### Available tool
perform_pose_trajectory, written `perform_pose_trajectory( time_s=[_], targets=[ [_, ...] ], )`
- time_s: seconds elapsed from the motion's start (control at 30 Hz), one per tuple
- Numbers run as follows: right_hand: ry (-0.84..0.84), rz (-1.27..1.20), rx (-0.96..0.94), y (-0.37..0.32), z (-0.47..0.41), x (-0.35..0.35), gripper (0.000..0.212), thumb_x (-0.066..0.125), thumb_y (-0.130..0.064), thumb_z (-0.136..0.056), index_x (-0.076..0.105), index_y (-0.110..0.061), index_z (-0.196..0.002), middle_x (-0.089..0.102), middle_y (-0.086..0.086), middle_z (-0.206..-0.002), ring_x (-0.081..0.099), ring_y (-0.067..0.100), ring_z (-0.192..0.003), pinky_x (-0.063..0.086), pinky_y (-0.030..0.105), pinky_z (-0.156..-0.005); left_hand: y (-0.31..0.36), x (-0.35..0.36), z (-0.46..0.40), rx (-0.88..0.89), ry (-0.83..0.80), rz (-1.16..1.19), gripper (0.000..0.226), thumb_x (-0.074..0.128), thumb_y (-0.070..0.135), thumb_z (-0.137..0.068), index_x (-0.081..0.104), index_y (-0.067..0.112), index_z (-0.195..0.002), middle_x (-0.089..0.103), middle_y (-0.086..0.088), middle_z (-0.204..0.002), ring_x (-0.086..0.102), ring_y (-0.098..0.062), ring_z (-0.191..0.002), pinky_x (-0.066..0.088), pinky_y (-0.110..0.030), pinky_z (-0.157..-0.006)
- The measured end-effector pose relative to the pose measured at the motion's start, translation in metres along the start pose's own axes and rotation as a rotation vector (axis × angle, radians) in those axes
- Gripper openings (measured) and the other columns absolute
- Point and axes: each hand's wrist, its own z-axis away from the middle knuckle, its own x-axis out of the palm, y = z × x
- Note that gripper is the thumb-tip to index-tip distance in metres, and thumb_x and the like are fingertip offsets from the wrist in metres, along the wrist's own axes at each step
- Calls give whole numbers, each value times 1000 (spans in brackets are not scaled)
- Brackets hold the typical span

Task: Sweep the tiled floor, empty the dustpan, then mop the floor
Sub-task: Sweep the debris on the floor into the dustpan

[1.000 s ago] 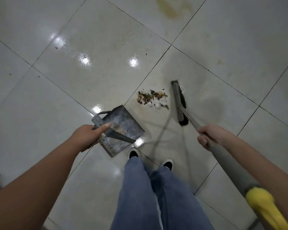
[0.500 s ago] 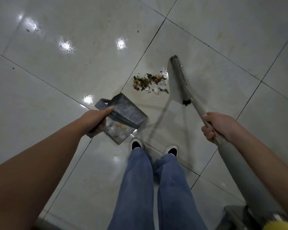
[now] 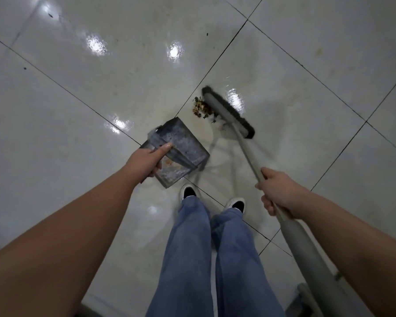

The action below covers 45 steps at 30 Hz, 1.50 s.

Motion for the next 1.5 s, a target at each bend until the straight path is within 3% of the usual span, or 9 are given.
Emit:
perform_pose_trajectory(
  time_s=[0.1,0.2,0.5,0.83,0.93,1.0,1.17,1.33,1.5],
  targets=[
    [-133,29,19,9,22,20,43,36,0,-92,34,-7,-135,35,5,-32,33,15,-23,30,16,-34,1,1,-2,4,14,-6,61,56,69,-74,50,12,-50,49,-7,-48,42,-16,-35,34,-22,-41],
    [-221,-54,69,8,44,17,38,39,-4,-94,37,-9,-132,34,6,-44,30,10,-24,27,11,-33,1,3,0,-4,6,0,63,55,71,-72,51,12,-52,47,-4,-45,42,-16,-33,34,-22,-39],
    [-88,-201,61,-1,97,-48,39,46,-11,-96,47,-32,-129,42,4,-39,30,10,-24,27,11,-28,-24,5,21,-38,35,-141,62,46,68,-81,52,10,-59,55,-6,-58,52,-21,-53,41,-27,-54],
    [42,70,-128,-50,40,-74,41,39,-3,-96,35,0,-137,32,8,-58,28,7,-17,27,6,-30,-59,13,60,-140,138,21,67,45,69,-81,55,7,-61,56,-9,-54,51,-23,-51,42,-28,-53],
    [17,168,-141,-60,17,-62,20,37,-4,-97,47,-7,-113,34,9,-56,30,9,-15,30,9,-29,-77,26,70,-147,169,70,65,47,70,-80,52,8,-60,53,-8,-52,48,-22,-48,39,-27,-50],
    [-1,228,-146,-63,4,-48,8,37,-2,-96,41,-8,-100,35,9,-55,31,12,-14,31,11,-28,-88,36,75,-177,172,113,63,48,68,-80,52,8,-62,53,-8,-55,48,-21,-49,39,-27,-50],
    [-80,360,-153,-43,-8,-3,17,38,-1,-95,40,-9,-79,42,12,-37,38,14,-19,33,10,-29,-114,36,79,-269,259,285,62,48,68,-80,49,10,-58,52,-7,-57,49,-20,-52,38,-26,-53],
    [-185,520,-207,6,15,40,30,36,2,-91,48,-1,-118,38,9,-43,38,16,-27,33,17,-34,-131,49,80,-289,258,390,63,48,70,-79,48,12,-55,52,-6,-56,49,-21,-53,41,-28,-61],
    [-340,483,-130,35,47,57,38,39,3,-89,42,4,-126,35,-4,-27,33,9,-22,31,12,-29,-140,53,89,-279,267,413,62,46,69,-80,47,13,-54,49,-4,-53,47,-18,-50,35,-26,-50]
  ],
)
